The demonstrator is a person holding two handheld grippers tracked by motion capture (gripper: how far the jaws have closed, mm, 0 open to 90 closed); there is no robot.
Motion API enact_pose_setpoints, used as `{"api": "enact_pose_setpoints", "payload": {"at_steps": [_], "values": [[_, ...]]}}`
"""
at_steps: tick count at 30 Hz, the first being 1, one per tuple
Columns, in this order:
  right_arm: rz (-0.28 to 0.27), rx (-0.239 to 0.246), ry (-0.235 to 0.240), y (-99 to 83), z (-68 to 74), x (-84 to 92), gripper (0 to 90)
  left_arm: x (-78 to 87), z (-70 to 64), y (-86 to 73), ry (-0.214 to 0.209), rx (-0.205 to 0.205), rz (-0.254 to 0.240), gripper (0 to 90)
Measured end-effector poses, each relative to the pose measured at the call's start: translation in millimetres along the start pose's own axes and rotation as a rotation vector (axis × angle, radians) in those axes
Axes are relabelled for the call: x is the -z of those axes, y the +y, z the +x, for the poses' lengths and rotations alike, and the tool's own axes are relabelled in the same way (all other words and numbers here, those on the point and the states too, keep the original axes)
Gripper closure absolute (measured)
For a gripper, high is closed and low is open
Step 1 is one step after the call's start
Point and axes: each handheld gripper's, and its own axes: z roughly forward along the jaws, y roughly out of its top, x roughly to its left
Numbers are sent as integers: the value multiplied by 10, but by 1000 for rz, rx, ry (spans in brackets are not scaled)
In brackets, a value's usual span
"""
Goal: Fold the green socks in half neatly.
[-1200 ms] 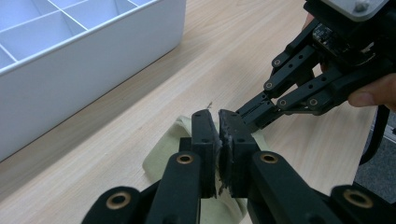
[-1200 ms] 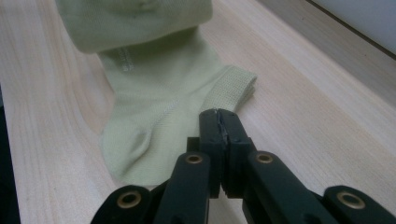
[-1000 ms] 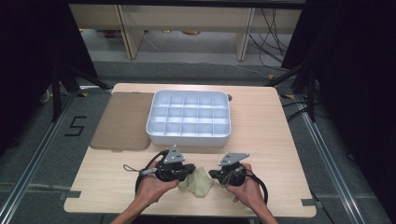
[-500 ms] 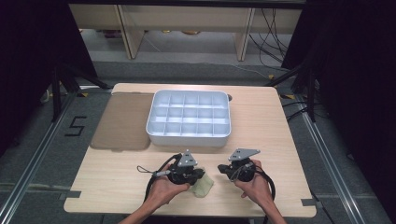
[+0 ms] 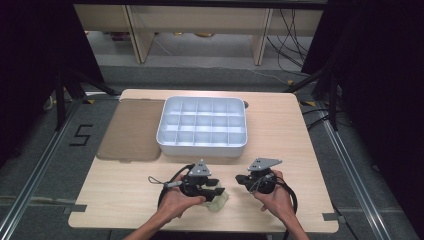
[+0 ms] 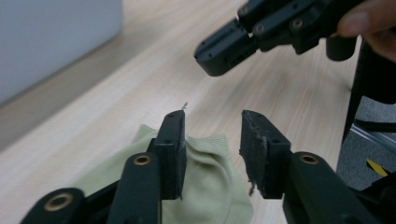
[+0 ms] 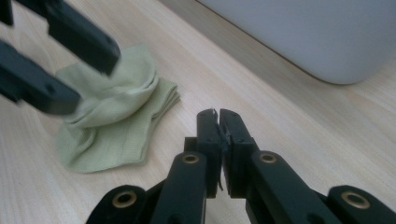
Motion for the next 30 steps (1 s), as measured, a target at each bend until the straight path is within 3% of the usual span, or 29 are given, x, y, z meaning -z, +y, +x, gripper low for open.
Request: {"api": "enact_pose_setpoints", "payload": {"at_steps": [2, 4, 6, 9, 10, 13, 20, 25, 26, 30], "values": [[-6, -3, 0, 10, 24, 23, 873, 119, 78, -2, 13, 6, -8, 592], [-20, 16, 1, 42, 64, 35, 873, 220, 168, -42, 38, -3, -4, 691], [-21, 13, 10, 50, 79, 39, 872, 269, 241, -114, 63, -4, 7, 718], [-25, 19, 16, 83, 143, 40, 872, 280, 322, -234, 80, -26, 50, 802], [-24, 27, 22, 94, 146, 38, 872, 253, 324, -281, 87, -2, 47, 816], [-17, 49, 42, 121, 196, 17, 872, 182, 379, -376, 84, -23, 101, 850], [-18, 67, 60, 155, 307, 0, 872, 76, 239, -454, 66, -77, 175, 876], [-12, 81, 90, 177, 398, -30, 874, 72, 134, -489, 78, -67, 180, 888], [-4, 74, 103, 183, 427, -41, 875, 79, 136, -490, 81, -91, 183, 888], [-4, 99, 144, 210, 521, -121, 887, 77, 123, -490, 91, -83, 183, 889]]}}
